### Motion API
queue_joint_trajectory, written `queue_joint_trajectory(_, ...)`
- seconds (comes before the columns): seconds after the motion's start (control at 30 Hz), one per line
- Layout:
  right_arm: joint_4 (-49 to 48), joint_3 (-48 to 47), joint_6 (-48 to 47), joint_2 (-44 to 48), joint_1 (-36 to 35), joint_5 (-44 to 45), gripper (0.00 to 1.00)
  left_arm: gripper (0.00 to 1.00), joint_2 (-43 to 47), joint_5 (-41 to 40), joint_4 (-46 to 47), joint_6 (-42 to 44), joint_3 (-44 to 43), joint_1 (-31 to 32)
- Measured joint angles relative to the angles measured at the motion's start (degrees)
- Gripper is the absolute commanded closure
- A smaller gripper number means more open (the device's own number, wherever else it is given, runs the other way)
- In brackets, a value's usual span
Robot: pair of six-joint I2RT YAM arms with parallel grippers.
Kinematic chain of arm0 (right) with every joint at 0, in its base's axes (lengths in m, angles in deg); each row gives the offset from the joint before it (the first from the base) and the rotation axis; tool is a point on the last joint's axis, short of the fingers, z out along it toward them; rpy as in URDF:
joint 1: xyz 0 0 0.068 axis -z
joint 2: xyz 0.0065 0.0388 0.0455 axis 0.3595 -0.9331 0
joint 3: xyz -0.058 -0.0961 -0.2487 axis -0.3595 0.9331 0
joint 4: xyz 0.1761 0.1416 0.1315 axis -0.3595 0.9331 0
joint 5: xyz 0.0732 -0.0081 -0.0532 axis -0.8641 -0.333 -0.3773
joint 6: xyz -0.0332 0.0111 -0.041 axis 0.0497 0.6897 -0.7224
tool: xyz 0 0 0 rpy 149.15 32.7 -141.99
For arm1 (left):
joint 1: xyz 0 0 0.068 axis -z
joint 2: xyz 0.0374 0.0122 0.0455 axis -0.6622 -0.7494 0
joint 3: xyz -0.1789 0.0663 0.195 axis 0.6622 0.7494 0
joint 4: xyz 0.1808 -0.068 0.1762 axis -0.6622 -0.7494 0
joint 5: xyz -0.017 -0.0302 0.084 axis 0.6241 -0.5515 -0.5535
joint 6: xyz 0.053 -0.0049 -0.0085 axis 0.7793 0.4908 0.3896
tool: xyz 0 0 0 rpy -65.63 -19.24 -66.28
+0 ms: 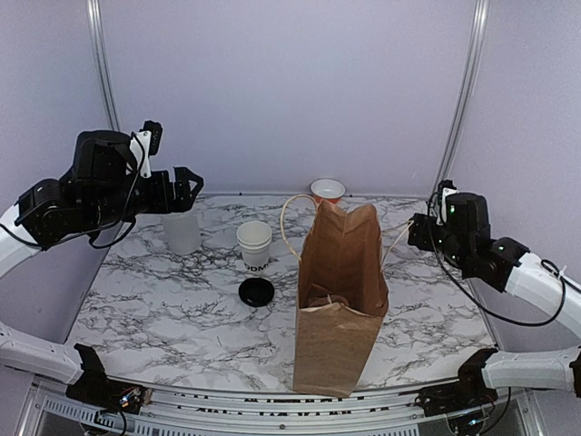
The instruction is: Pack the takeout coffee
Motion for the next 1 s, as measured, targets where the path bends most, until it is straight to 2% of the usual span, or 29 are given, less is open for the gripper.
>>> queue_joint_trajectory(0.13,-12.68,13.4,-3.06,6.14,0.02,3.89,0.01,0.01,6.14,-3.54,5.25,-4.35,12.57,-5.92)
queue_joint_trajectory(0.3,-26.69,23.78,-7.98,9.44,0.9,7.39,0.0,0.01,8.26,-6.29,10.69,-8.09,25.75,-14.49)
queue_joint_trajectory(0.4,-33.14,27.17,-10.32,8.28,5.53,6.84,0.0,0.01,8.33,-7.32,13.4,-9.14,32.28,-16.37)
queue_joint_trajectory(0.57,-43.43,31.3,-11.78,3.23,17.53,4.76,0.0,0.01,9.49,-7.37,20.09,-11.06,41.27,-20.06)
queue_joint_trajectory(0.73,-54.75,35.93,-12.11,-3.17,26.49,2.73,0.0,0.01,10.62,-7.04,27.26,-11.21,47.34,-22.14)
queue_joint_trajectory(0.83,-64.11,38.27,-12.87,-8.39,28.26,2.14,0.0,0.01,10.64,-6.88,30.56,-11.08,49.0,-23.06)
queue_joint_trajectory(1.0,-80.43,39.06,-14.8,-22.21,28.3,1.14,0.0,0.01,9.46,-6.78,33.62,-10.38,49.46,-26.16)
